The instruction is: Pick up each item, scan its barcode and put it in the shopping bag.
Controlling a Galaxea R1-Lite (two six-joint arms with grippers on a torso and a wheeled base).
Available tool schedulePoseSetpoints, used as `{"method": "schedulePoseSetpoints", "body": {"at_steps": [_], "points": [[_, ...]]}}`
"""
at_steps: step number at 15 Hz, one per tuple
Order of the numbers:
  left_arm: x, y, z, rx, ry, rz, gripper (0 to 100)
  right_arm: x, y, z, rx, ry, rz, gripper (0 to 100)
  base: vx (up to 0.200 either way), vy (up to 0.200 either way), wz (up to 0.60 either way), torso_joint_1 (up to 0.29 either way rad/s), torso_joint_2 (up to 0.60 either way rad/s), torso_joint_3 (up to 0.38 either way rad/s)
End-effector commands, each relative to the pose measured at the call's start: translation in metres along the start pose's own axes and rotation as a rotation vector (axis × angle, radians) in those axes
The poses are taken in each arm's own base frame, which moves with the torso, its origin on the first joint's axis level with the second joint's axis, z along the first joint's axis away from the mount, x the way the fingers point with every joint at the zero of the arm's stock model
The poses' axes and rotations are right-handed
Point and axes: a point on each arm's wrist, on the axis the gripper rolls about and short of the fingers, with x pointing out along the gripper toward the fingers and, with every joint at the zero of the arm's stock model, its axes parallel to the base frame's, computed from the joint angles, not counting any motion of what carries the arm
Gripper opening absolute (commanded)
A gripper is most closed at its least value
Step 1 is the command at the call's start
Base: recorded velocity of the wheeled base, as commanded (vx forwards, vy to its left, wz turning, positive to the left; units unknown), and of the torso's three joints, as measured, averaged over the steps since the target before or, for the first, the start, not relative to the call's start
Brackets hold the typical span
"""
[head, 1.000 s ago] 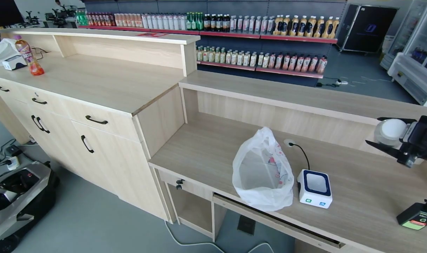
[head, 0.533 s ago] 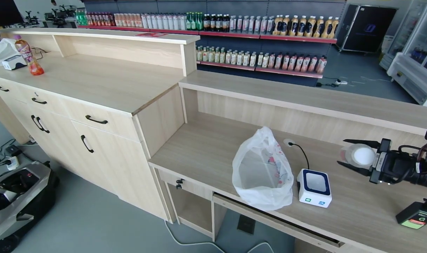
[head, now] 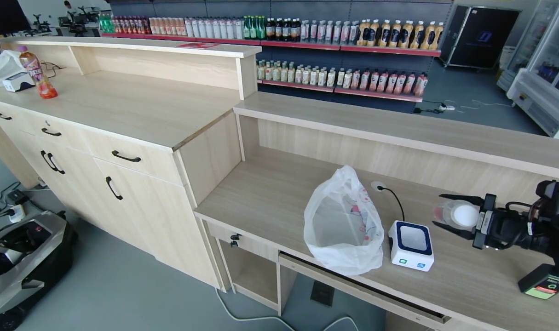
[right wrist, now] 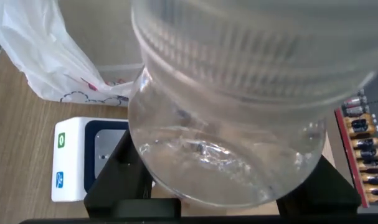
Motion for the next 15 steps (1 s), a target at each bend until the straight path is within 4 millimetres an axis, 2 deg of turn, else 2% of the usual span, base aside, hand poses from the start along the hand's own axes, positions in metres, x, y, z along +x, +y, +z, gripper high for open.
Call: {"method": "schedulePoseSetpoints", "body": {"at_steps": [1, 6, 11, 15], "points": [[0.0, 0.0, 0.0, 0.0, 0.001, 0.0, 100, 0.005, 0.008, -0.01, 0.026, 0.001, 0.015, 0, 0.0, 0.0, 0.0, 0.0, 0.0, 0.0], [0.0, 0.0, 0.0, 0.0, 0.001, 0.0, 100, 0.015, 0.016, -0.024, 0.045, 0.001, 0.022, 0, 0.0, 0.0, 0.0, 0.0, 0.0, 0.0], [0.0, 0.0, 0.0, 0.0, 0.001, 0.0, 100, 0.025, 0.011, -0.039, 0.076, -0.004, 0.009, 0, 0.0, 0.0, 0.0, 0.0, 0.0, 0.0], [0.0, 0.0, 0.0, 0.0, 0.001, 0.0, 100, 0.032, 0.017, -0.042, 0.079, -0.014, 0.017, 0, 0.0, 0.0, 0.0, 0.0, 0.0, 0.0]]}}
